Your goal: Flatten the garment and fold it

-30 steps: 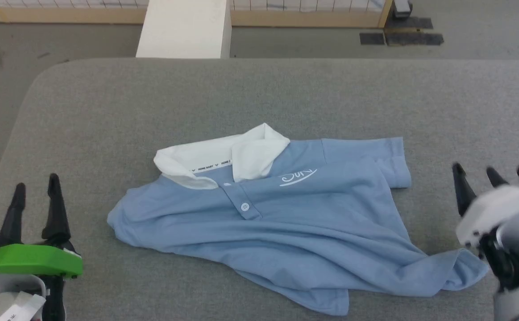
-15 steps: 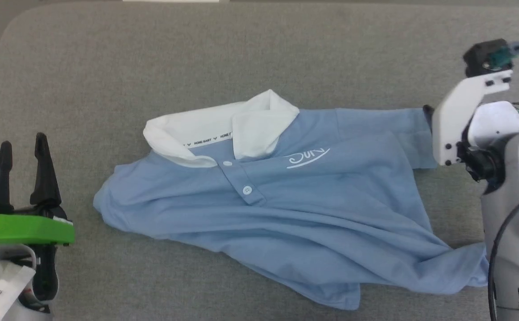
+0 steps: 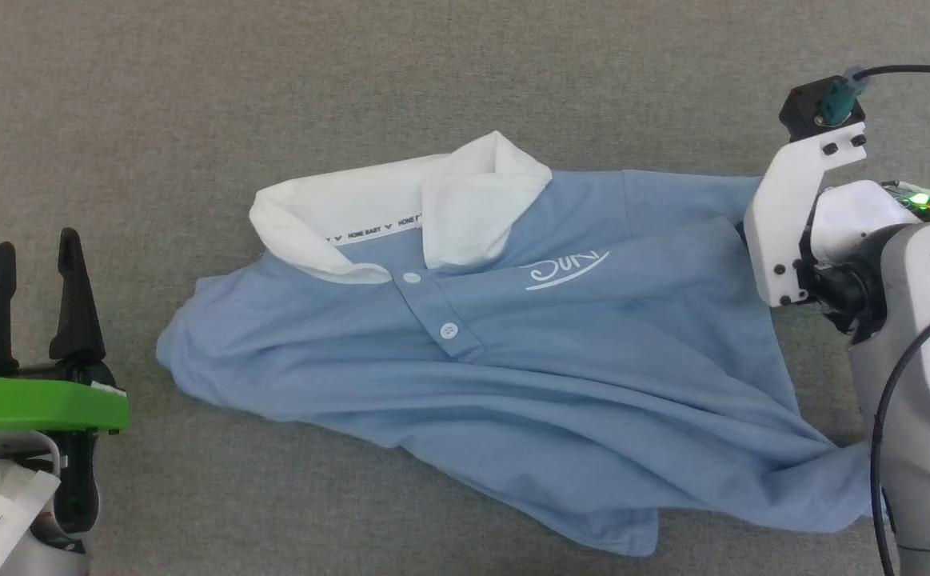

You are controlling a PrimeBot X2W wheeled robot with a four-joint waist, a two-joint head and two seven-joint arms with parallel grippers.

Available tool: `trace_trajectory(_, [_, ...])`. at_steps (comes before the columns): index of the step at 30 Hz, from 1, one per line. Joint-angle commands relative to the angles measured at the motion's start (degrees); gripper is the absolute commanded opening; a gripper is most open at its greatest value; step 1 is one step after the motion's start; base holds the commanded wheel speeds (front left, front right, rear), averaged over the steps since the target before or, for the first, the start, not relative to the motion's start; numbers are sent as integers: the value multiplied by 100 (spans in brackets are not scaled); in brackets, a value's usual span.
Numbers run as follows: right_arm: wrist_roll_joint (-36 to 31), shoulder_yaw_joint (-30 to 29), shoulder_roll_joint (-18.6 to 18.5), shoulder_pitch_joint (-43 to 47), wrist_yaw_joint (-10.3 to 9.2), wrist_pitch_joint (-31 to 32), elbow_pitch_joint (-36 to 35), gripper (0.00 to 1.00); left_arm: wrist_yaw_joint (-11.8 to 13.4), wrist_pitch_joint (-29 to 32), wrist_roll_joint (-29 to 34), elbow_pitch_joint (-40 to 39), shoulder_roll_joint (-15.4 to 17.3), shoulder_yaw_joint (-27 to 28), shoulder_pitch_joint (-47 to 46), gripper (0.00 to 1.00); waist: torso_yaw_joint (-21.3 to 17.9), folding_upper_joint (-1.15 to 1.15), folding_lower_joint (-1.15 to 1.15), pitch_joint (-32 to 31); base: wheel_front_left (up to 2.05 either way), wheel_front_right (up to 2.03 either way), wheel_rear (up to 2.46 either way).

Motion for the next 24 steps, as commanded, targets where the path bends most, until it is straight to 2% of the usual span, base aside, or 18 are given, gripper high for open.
trace_trajectory(1, [98, 68, 27, 266, 37, 184, 187, 0, -43, -43, 36, 24, -2, 25, -90, 100, -37, 27, -1, -8, 0, 0, 0])
trace_trajectory(5, [144, -148, -47, 195, 37, -13, -69, 0, -59, -43, 83, 58, -9, 25, -78, 100, -128, 27, -1, -110, 0, 0, 0])
trace_trajectory(8, [157, -522, -57, 172, 37, -265, -263, 0, -65, -43, 110, 84, -37, 15, -51, 100, -197, 27, -1, -253, 0, 0, 0])
trace_trajectory(12, [137, -1207, -250, 328, 37, -419, -597, 0, -67, -40, 136, 142, -81, -55, -1, 100, -265, 27, -1, -485, 0, 0, 0])
trace_trajectory(17, [115, -2202, -423, 1082, 37, -211, -1044, 0, -52, -25, 163, 178, -136, -167, 46, 100, -305, 27, -1, -758, 0, 0, 0])
trace_trajectory(20, [146, -2644, -312, 1719, 37, -174, -1261, 0, -27, 8, 166, 192, -166, -216, 94, 100, -322, 27, -1, -893, 0, 0, 0])
trace_trajectory(24, [221, -2985, 102, 2468, 37, -278, -1397, 0, 8, 54, 148, 197, -178, -237, 193, 100, -383, 27, -1, -1018, 0, 0, 0])
